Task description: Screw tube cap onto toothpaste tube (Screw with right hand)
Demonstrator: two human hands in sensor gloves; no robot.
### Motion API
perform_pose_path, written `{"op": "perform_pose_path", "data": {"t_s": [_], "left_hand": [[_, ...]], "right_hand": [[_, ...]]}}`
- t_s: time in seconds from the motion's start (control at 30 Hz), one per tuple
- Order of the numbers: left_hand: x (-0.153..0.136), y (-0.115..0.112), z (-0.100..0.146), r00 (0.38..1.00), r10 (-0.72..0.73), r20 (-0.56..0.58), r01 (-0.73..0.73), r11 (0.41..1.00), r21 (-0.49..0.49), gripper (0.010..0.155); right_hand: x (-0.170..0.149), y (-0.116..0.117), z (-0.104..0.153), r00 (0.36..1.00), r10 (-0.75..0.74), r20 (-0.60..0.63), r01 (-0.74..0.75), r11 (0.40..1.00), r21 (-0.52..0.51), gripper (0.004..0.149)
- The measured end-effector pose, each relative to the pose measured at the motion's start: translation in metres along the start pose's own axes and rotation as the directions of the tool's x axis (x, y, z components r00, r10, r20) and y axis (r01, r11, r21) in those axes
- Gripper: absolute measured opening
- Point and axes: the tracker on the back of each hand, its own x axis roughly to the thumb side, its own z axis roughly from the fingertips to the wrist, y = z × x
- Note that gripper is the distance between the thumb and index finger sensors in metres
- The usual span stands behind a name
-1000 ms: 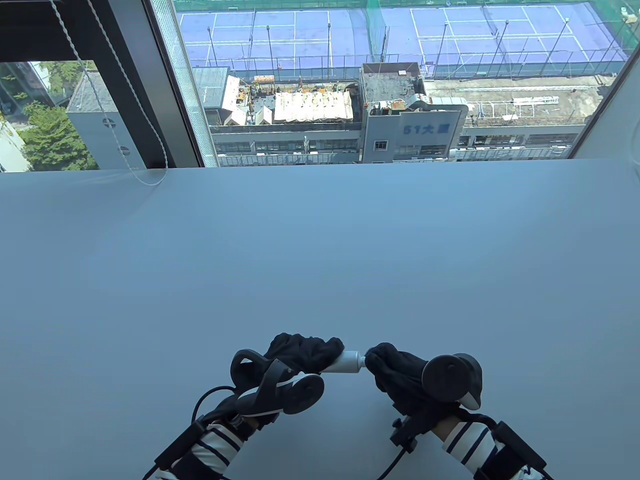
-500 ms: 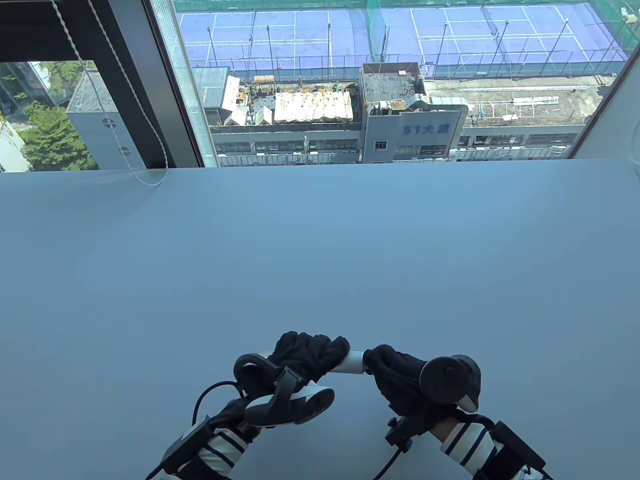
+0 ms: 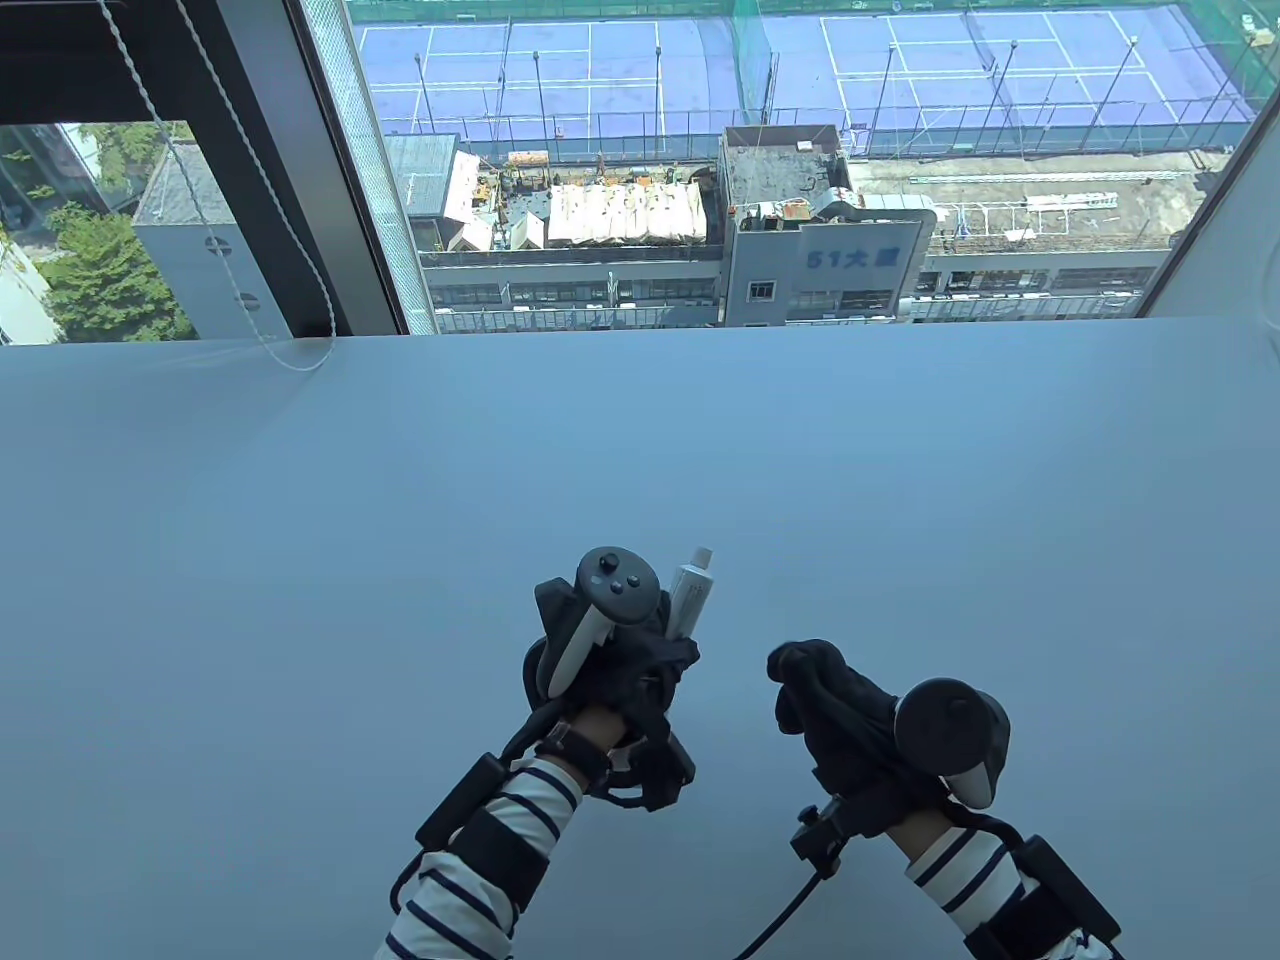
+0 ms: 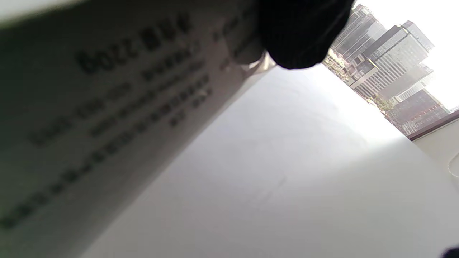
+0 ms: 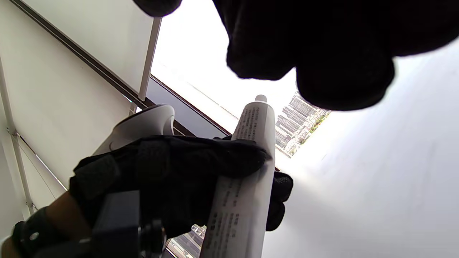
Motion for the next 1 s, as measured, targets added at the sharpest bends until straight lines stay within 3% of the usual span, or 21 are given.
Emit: {"op": "perform_pose_path", "data": {"t_s": [0.07,0.2,0.33,0.5,0.7,0.83,1.0], "left_hand": [[0.004,-0.011,-0.018,0.997,0.037,-0.071,-0.038,0.999,-0.014,0.057],[0.015,-0.031,-0.037,0.986,-0.056,-0.158,0.064,0.997,0.047,0.056],[0.024,-0.040,-0.043,0.976,-0.120,-0.184,0.138,0.986,0.090,0.056],[0.035,-0.047,-0.044,0.934,-0.298,-0.195,0.322,0.941,0.107,0.059],[0.039,-0.060,-0.042,0.796,-0.552,-0.247,0.595,0.789,0.154,0.068],[0.036,-0.061,-0.040,0.769,-0.578,-0.273,0.628,0.763,0.152,0.071],[0.032,-0.064,-0.038,0.686,-0.657,-0.314,0.718,0.680,0.146,0.071]], "right_hand": [[-0.002,-0.001,-0.001,1.000,0.001,-0.011,-0.001,1.000,0.002,0.063],[-0.007,-0.005,-0.001,1.000,0.023,-0.019,-0.022,1.000,0.010,0.063],[-0.011,-0.008,-0.001,0.999,0.030,-0.032,-0.029,0.999,0.013,0.064],[-0.011,-0.009,-0.002,0.999,0.033,-0.033,-0.032,0.999,0.015,0.065],[-0.011,-0.009,-0.001,0.998,0.043,-0.050,-0.042,0.999,0.027,0.065],[-0.011,-0.007,-0.001,0.997,0.054,-0.057,-0.052,0.998,0.039,0.065],[-0.012,-0.005,0.000,0.996,0.060,-0.068,-0.056,0.997,0.051,0.066]]}}
